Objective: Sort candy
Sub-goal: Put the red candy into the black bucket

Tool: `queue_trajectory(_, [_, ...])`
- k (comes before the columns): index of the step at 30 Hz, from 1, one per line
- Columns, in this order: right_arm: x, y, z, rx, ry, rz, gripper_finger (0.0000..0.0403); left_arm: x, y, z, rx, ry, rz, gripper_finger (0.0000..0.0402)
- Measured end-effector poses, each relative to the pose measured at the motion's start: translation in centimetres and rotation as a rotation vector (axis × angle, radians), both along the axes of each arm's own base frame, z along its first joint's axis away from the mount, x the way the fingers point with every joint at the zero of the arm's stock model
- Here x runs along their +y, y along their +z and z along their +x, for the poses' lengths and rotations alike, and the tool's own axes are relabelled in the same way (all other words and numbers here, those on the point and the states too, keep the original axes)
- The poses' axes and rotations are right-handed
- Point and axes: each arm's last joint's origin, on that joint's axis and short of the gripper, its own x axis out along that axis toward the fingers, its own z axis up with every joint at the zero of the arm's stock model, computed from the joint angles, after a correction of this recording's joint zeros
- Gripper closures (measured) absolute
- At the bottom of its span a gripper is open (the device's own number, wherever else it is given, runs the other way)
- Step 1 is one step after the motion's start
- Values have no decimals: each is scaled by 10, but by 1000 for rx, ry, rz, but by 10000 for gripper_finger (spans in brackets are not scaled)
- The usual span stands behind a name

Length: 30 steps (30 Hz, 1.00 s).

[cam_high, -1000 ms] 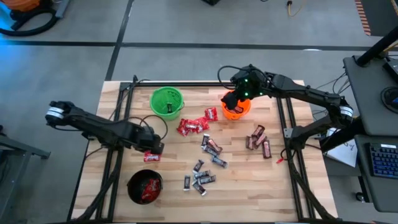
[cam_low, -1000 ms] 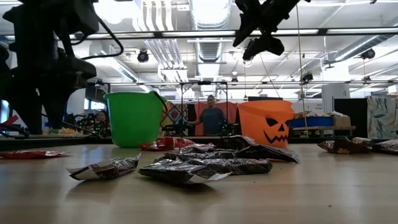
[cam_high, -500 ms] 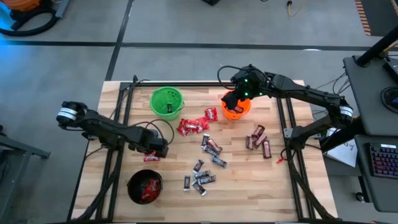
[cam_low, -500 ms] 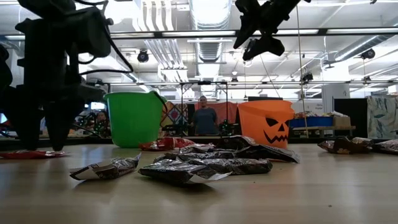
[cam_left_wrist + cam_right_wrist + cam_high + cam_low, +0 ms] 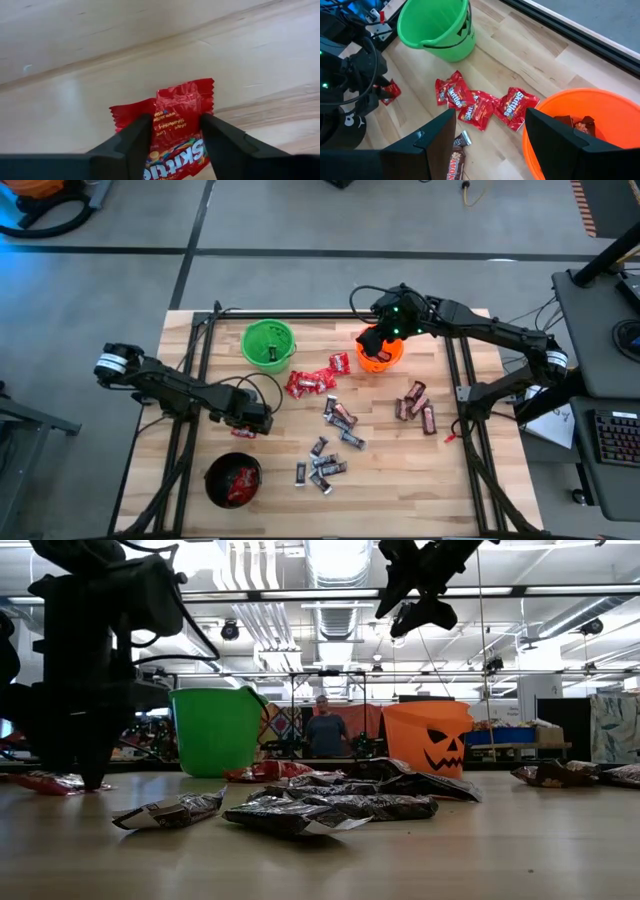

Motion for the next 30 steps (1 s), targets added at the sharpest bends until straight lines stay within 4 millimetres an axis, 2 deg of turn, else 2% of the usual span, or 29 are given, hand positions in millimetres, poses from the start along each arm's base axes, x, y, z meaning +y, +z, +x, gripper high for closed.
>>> queue_trajectory(9, [0, 0, 0, 0, 0, 0, 172, 0, 2, 0, -15, -3, -2, 311])
queue_trajectory(17, [0, 0, 0, 1, 6, -3, 172, 1, 10, -2, -38, -4, 19, 323])
queue_trajectory(23, [1, 0, 0, -1, 9, 5, 172, 0, 34, 4, -28, -64, 32, 323])
queue_trajectory(30, [1, 1, -1, -5, 8, 5, 172, -2, 72, 16, -46, -166, 88, 323])
